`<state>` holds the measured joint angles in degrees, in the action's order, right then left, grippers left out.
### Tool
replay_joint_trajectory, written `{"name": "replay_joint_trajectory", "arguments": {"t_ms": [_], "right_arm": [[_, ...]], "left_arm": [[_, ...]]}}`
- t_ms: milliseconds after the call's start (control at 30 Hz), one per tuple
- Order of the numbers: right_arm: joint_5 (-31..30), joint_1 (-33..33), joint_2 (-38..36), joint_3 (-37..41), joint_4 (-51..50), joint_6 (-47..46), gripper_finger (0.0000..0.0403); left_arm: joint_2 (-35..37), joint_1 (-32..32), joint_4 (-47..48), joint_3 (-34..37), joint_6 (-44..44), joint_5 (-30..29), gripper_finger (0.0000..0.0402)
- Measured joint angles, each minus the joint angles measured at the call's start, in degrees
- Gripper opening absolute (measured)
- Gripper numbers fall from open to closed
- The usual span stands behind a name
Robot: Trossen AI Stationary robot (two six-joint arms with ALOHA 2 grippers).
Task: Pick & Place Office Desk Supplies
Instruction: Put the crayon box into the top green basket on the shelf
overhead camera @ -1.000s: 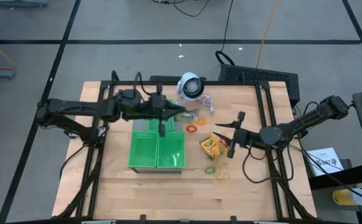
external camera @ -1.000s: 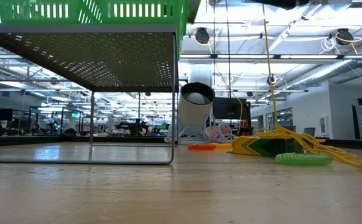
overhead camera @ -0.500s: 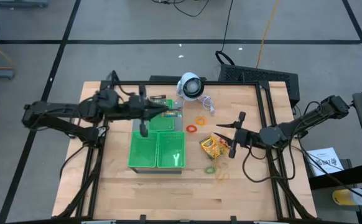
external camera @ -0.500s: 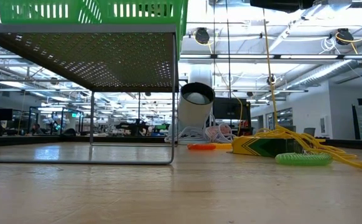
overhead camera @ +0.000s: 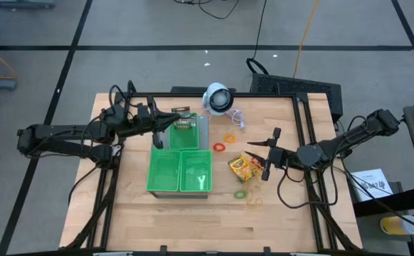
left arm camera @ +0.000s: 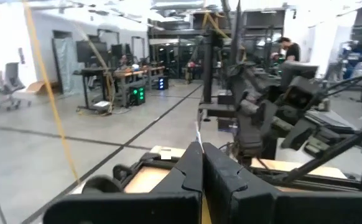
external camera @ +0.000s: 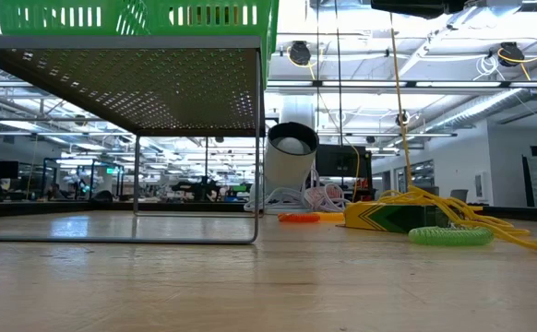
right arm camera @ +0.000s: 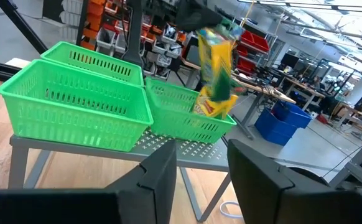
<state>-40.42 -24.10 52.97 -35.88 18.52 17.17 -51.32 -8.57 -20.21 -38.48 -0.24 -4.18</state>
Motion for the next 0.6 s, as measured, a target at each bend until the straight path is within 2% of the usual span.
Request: {"name": "replay_joint_trajectory", "arguments": {"t_ms": [200,600], "right_arm": [[0.0,0.0,0.0,0.0,-0.02,0.0,0.013],[0.0,0.0,0.0,0.0,0.0,-0.01,0.013]], "left_arm": [[0.15,-1.98,-4.84,3.83,-3.91,4.14,0.0],[0.17,0.17,-4.27,4.09,-4.79,4.2,0.0]]}}
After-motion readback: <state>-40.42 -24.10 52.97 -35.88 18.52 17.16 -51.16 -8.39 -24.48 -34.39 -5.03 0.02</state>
